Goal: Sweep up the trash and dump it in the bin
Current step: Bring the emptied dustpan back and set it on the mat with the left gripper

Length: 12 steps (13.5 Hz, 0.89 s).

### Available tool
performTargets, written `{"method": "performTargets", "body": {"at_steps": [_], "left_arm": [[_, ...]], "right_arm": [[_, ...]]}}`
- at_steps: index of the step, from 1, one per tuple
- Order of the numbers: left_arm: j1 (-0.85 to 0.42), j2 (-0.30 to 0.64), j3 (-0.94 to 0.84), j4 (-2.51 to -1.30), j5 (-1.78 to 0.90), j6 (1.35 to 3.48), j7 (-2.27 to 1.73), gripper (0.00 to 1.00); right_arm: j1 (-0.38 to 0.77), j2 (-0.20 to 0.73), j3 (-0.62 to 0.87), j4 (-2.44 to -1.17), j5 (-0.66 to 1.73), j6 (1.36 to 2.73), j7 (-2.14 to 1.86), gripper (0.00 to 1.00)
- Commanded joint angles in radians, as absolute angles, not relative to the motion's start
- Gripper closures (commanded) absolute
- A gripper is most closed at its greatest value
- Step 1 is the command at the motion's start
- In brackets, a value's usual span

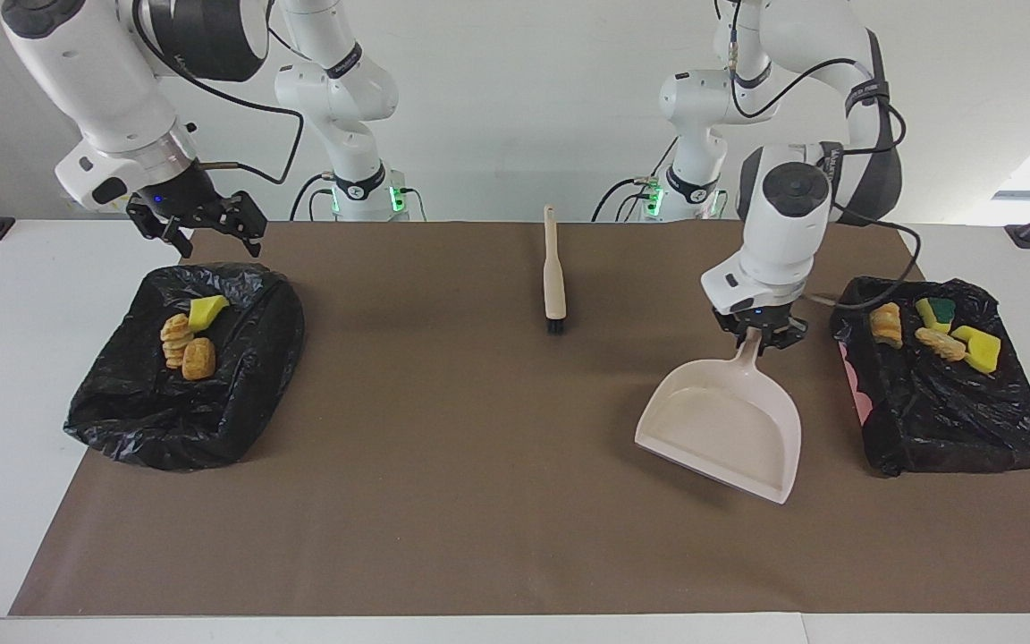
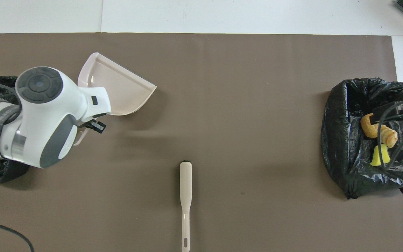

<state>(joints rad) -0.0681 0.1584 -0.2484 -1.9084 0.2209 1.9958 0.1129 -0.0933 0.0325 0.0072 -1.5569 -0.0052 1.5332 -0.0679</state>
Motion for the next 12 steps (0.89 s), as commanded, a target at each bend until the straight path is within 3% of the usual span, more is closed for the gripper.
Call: {"method": "performTargets", "body": {"at_steps": [1, 4, 8, 12], "left_arm": [[-0.081, 0.222, -0.332, -1.890, 0.181, 2.061, -0.175, 1.00], [-0.098, 0.258, -0.397, -1.862, 0.179, 2.079, -0.313, 1.00], [-0.182, 0.354, -0.416, -1.730, 0.135, 2.063, -0.520, 1.00], [-0.236, 0.512, -0.411, -1.565, 0.155, 2.034, -0.611, 1.00]], "right_arm": [[-0.083, 0.031, -0.003, -1.506, -0.002, 1.520, -0.080, 0.00], [-0.081, 0.017, 0.009, -1.522, 0.000, 1.531, -0.023, 0.00], [-0.080, 0.012, 0.012, -1.529, -0.005, 1.520, -0.003, 0.00], [-0.080, 0.014, 0.012, -1.528, -0.003, 1.528, -0.003, 0.00]]}}
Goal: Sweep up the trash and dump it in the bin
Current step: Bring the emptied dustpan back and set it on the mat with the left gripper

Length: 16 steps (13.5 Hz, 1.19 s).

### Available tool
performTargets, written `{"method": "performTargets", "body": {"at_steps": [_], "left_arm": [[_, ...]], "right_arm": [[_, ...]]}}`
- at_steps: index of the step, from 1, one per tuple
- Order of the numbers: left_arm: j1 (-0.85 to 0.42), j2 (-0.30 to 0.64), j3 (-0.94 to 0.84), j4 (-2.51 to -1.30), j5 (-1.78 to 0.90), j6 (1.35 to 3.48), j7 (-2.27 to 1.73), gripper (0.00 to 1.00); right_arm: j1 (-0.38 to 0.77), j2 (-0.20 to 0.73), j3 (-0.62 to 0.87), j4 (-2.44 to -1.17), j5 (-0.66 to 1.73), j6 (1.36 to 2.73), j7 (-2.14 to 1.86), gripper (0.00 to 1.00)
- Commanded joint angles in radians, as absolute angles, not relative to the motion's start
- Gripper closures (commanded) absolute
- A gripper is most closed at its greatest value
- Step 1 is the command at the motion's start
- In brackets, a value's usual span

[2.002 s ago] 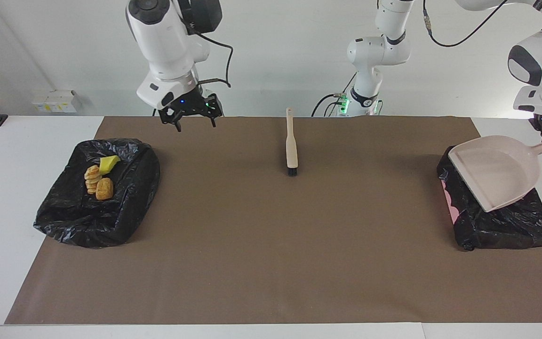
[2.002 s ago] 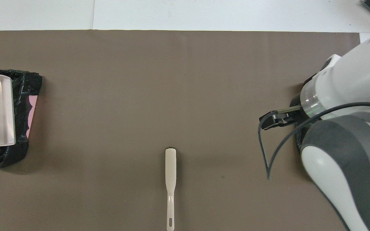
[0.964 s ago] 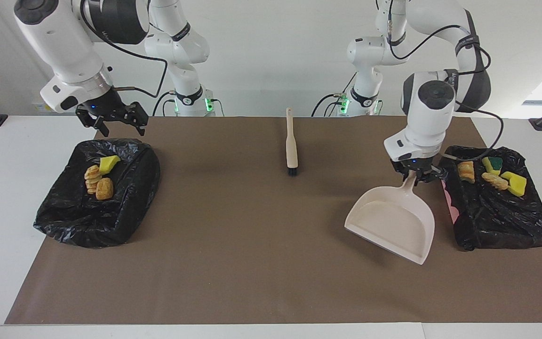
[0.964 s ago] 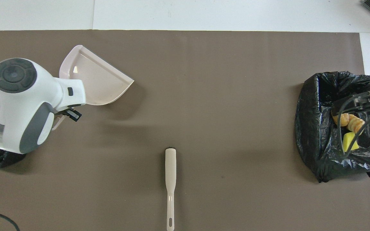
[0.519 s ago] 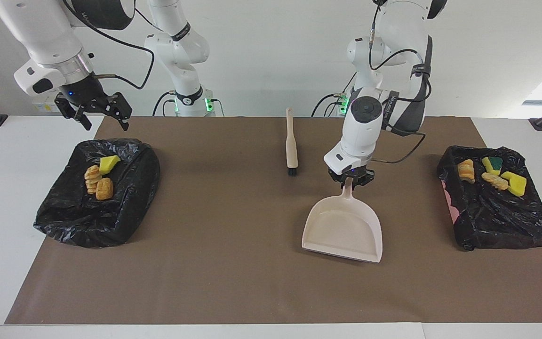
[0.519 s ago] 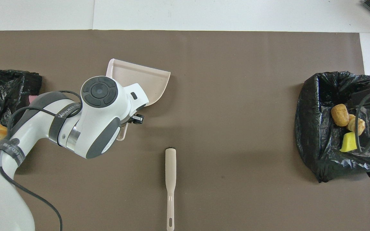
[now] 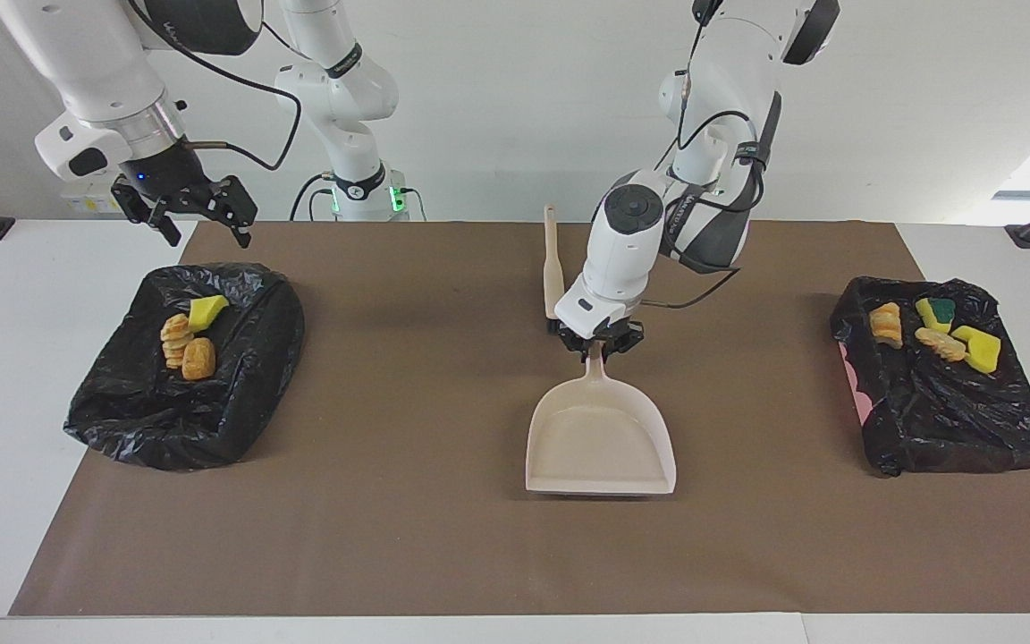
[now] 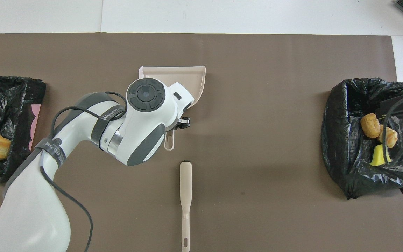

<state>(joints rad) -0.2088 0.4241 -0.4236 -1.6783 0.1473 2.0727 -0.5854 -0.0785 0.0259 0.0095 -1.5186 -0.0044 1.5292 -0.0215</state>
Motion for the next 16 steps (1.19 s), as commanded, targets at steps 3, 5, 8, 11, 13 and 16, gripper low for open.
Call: {"method": "performTargets", "body": {"at_steps": [3, 5, 8, 11, 13, 16], "left_arm": [[-0.233, 0.517, -0.411, -1.560, 0.160, 2.046, -0.607, 1.00], [-0.232, 0.519, -0.411, -1.562, 0.160, 2.046, -0.609, 1.00], [-0.226, 0.514, -0.411, -1.572, 0.160, 2.054, -0.611, 0.66], [-0.224, 0.511, -0.411, -1.578, 0.160, 2.042, -0.611, 0.52], [-0.222, 0.499, -0.410, -1.577, 0.161, 2.043, -0.609, 0.20], [-0.224, 0.402, -0.367, -1.630, 0.161, 2.023, -0.588, 0.00]], "right_arm": [[-0.081, 0.014, 0.012, -1.528, -0.003, 1.529, -0.002, 0.00], [-0.080, 0.014, 0.012, -1.528, -0.003, 1.528, -0.003, 0.00], [-0.081, 0.014, 0.012, -1.528, -0.003, 1.529, -0.003, 0.00], [-0.081, 0.014, 0.012, -1.528, -0.003, 1.529, -0.003, 0.00], [-0.080, 0.014, 0.012, -1.528, -0.003, 1.529, -0.003, 0.00], [-0.080, 0.014, 0.012, -1.528, -0.003, 1.529, -0.002, 0.00]]}}
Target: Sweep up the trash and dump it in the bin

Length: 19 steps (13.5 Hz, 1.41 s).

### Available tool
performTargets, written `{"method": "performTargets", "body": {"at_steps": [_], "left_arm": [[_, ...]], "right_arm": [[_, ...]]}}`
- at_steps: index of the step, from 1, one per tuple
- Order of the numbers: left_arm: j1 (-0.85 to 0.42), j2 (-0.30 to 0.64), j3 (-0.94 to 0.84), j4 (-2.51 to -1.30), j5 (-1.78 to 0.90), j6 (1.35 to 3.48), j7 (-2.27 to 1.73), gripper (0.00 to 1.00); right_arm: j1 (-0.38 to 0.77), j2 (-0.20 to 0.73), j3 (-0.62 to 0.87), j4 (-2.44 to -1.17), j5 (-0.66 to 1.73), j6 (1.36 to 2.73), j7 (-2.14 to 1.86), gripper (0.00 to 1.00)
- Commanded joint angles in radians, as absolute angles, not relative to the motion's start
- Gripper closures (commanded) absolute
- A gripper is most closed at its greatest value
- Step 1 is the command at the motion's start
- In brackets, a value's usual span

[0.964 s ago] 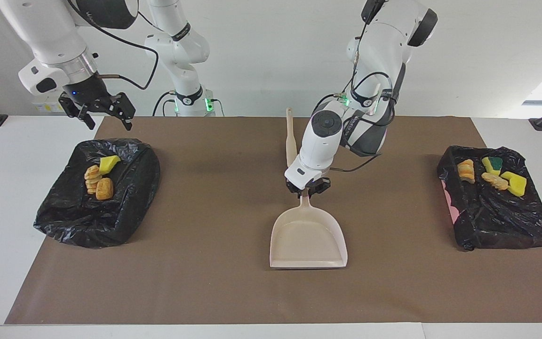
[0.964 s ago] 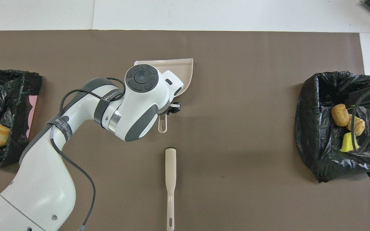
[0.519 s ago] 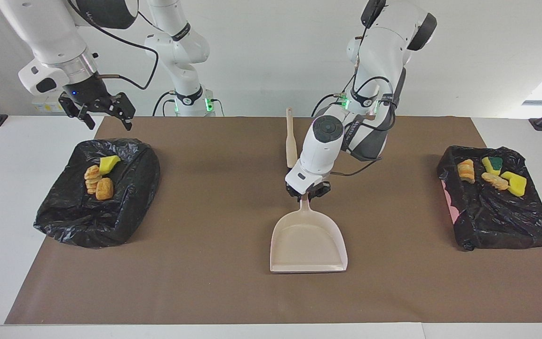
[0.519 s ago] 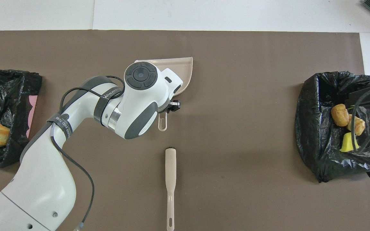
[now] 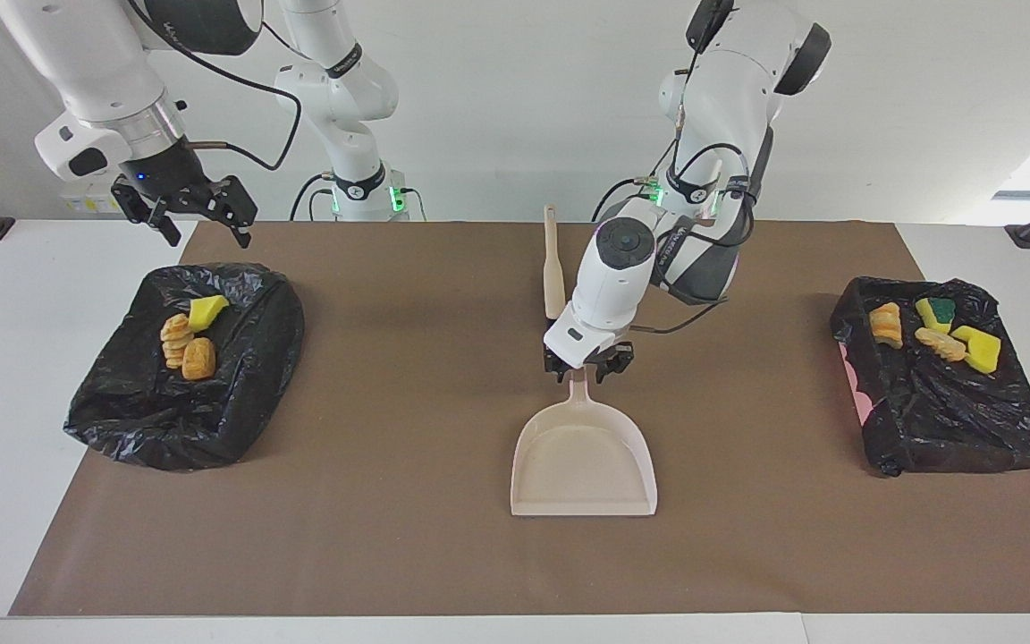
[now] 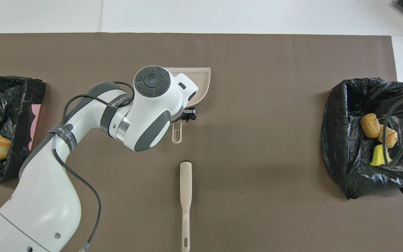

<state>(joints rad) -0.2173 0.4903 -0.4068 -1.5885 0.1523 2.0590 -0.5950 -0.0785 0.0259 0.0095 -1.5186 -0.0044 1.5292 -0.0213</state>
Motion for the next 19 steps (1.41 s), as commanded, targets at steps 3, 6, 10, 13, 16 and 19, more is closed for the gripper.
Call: {"method": "performTargets", "body": {"at_steps": [3, 6, 10, 13, 16, 19], "left_arm": [[-0.225, 0.237, -0.283, -1.754, 0.160, 2.010, -0.435, 0.00], [-0.216, 0.051, -0.194, -1.879, 0.143, 1.994, -0.272, 0.00], [-0.158, -0.100, -0.131, -1.939, 0.079, 1.958, -0.111, 0.00], [-0.153, -0.114, -0.068, -1.834, 0.040, 1.831, 0.027, 0.00], [-0.091, -0.098, -0.061, -1.650, 0.034, 1.672, 0.090, 0.00], [-0.037, -0.060, -0.058, -1.537, -0.011, 1.561, 0.097, 0.00]], "right_arm": [[-0.080, 0.014, 0.012, -1.528, -0.003, 1.529, -0.002, 0.00], [-0.081, 0.014, 0.012, -1.528, -0.003, 1.529, -0.002, 0.00], [-0.081, 0.014, 0.012, -1.528, -0.017, 1.523, -0.008, 0.00], [-0.081, -0.002, 0.012, -1.551, -0.017, 1.532, -0.014, 0.00], [-0.080, 0.024, 0.052, -1.543, -0.008, 1.540, -0.051, 0.00], [-0.081, 0.080, 0.135, -1.510, -0.008, 1.540, -0.054, 0.00]]}}
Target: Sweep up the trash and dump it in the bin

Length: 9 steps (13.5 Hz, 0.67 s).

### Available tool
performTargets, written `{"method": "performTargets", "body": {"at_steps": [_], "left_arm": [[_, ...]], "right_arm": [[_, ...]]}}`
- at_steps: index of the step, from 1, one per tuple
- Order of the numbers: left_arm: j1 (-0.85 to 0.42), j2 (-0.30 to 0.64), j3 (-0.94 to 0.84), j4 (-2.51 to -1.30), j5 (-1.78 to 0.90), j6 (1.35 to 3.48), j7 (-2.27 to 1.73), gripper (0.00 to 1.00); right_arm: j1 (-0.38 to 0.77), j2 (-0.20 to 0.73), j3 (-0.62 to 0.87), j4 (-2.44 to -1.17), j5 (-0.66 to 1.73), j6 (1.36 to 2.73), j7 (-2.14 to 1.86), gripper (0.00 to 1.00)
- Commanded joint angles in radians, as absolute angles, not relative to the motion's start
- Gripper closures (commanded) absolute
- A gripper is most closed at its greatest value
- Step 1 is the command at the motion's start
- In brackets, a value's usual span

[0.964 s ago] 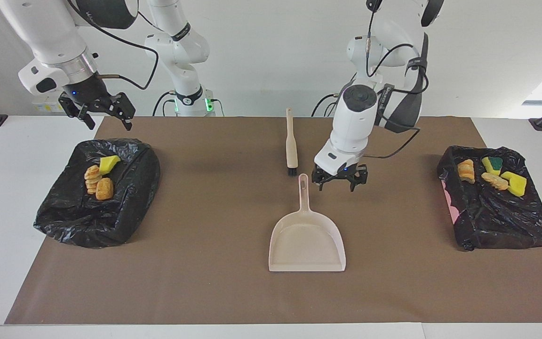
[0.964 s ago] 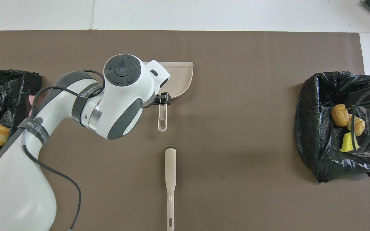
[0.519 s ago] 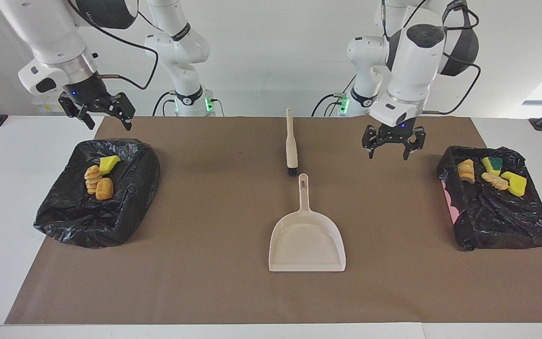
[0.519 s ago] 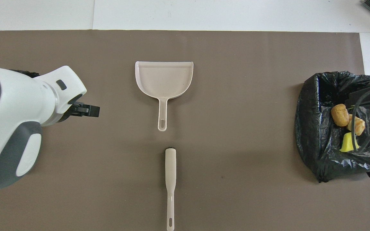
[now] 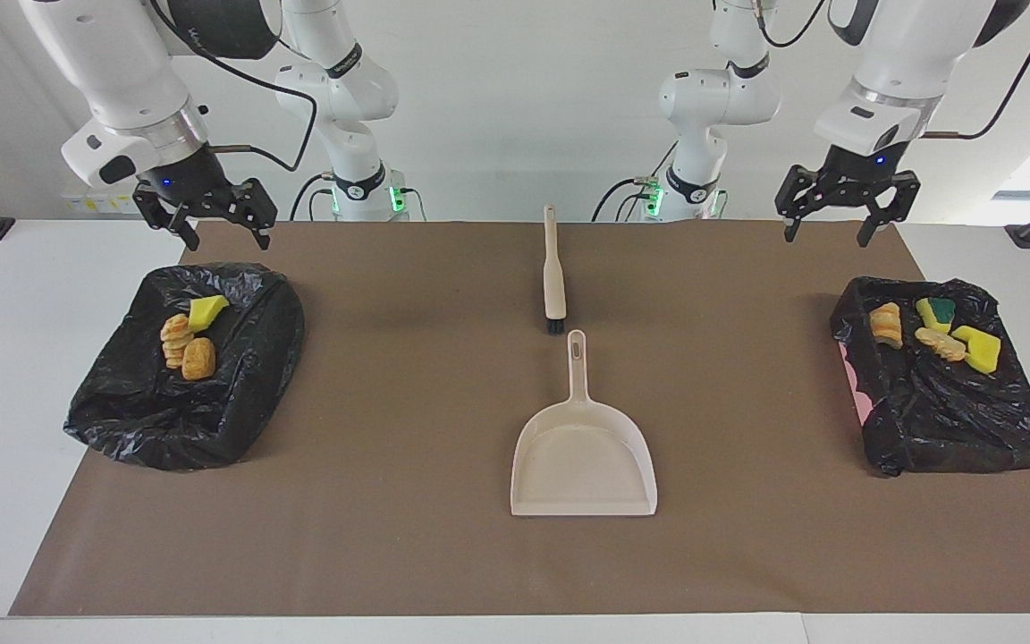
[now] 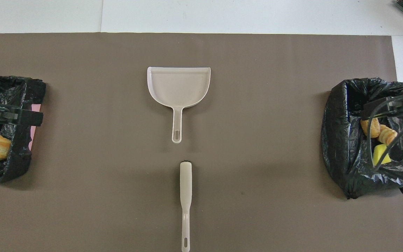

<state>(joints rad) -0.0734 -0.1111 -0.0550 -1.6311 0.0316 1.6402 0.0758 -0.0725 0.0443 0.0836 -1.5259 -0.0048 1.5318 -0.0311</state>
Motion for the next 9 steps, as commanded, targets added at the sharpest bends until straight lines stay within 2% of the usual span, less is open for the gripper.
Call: {"method": "performTargets", "body": {"at_steps": [1, 3, 6, 9], "left_arm": [[-0.022, -0.028, -0.060, -1.476, -0.018, 1.516, 0.113, 0.00], [-0.017, 0.021, -0.057, -1.392, -0.018, 1.457, 0.181, 0.00], [-0.014, 0.002, -0.054, -1.404, -0.014, 1.471, 0.186, 0.00], [-0.017, -0.020, -0.055, -1.434, -0.017, 1.471, 0.172, 0.00]], "right_arm": [[-0.081, 0.110, 0.164, -1.484, -0.006, 1.545, -0.052, 0.00], [-0.080, 0.161, 0.213, -1.448, -0.009, 1.569, -0.045, 0.00], [-0.104, 0.160, 0.204, -1.447, -0.014, 1.565, -0.046, 0.00], [-0.127, 0.117, 0.154, -1.442, -0.018, 1.536, -0.045, 0.00]]}}
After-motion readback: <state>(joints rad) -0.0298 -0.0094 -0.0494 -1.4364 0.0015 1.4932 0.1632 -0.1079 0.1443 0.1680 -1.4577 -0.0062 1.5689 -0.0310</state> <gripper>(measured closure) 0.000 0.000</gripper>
